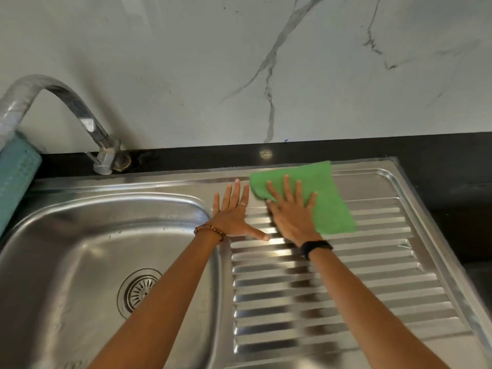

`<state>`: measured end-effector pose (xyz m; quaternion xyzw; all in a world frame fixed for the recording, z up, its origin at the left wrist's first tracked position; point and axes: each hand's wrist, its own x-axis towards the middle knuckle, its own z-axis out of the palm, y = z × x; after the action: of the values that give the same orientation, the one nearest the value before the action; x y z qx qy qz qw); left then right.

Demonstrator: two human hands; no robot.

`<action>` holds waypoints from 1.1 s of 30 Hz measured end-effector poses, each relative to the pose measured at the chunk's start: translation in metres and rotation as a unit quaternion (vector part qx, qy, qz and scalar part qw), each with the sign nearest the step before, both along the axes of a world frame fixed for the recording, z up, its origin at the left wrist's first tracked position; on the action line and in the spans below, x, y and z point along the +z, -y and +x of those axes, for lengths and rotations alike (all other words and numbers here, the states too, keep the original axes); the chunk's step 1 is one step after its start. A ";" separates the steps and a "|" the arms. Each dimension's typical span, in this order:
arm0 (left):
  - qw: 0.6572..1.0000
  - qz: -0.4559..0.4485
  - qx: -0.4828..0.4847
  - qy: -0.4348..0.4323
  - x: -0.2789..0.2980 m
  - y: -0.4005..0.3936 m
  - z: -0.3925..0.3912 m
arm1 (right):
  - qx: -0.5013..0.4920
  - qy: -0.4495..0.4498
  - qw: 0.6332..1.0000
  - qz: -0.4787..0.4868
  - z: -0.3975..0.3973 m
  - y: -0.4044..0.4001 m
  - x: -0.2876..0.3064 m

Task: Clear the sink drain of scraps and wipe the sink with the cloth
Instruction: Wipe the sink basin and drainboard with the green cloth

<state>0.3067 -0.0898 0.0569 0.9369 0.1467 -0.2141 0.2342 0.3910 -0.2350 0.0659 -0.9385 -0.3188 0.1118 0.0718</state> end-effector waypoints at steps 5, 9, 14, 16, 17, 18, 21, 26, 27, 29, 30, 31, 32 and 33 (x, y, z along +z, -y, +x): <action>0.999 0.026 0.020 -0.016 0.000 0.000 0.003 | 0.130 0.038 0.991 0.009 0.007 -0.004 -0.006; 0.998 0.031 0.047 -0.022 0.011 0.007 0.004 | 0.091 0.029 0.995 0.025 0.058 0.048 -0.005; 0.999 0.026 0.037 0.020 0.024 0.073 0.034 | -0.024 0.030 0.999 0.005 0.131 0.147 0.001; 0.999 0.007 0.020 0.031 0.023 0.111 0.053 | -0.057 0.040 0.998 -0.008 0.138 0.162 0.003; 0.999 0.007 0.021 0.028 0.020 0.126 0.060 | -0.063 0.036 0.997 -0.007 0.135 0.159 0.003; 0.999 0.017 0.030 0.024 0.017 0.139 0.064 | -0.057 0.026 0.998 -0.001 0.128 0.153 0.004; 0.994 0.065 0.077 0.029 0.009 0.155 0.068 | 0.059 0.005 0.998 0.015 0.096 0.118 0.003; 0.991 0.076 0.108 0.026 0.011 0.154 0.068 | 0.185 0.030 0.982 0.019 0.083 0.095 0.007; 0.991 0.077 0.108 0.018 0.012 0.154 0.067 | 0.176 0.048 0.983 0.015 0.092 0.103 0.007; 0.991 0.074 0.111 0.007 0.013 0.156 0.065 | 0.132 0.076 0.988 0.007 0.116 0.128 0.004; 0.992 0.071 0.105 0.006 0.013 0.159 0.066 | 0.104 0.084 0.991 0.002 0.127 0.141 0.003; 0.993 0.070 0.092 0.011 0.014 0.164 0.069 | 0.081 0.085 0.993 -0.001 0.134 0.151 0.002; 0.995 0.070 0.075 0.019 0.015 0.171 0.074 | 0.062 0.081 0.995 -0.005 0.138 0.158 0.003; 0.996 0.067 0.055 0.027 0.016 0.180 0.082 | 0.045 0.074 0.996 -0.006 0.140 0.164 0.003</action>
<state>0.3886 -0.2700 0.0728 0.9465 0.2056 -0.1648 0.1863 0.5306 -0.3994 0.0691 -0.9293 -0.3643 0.0474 0.0377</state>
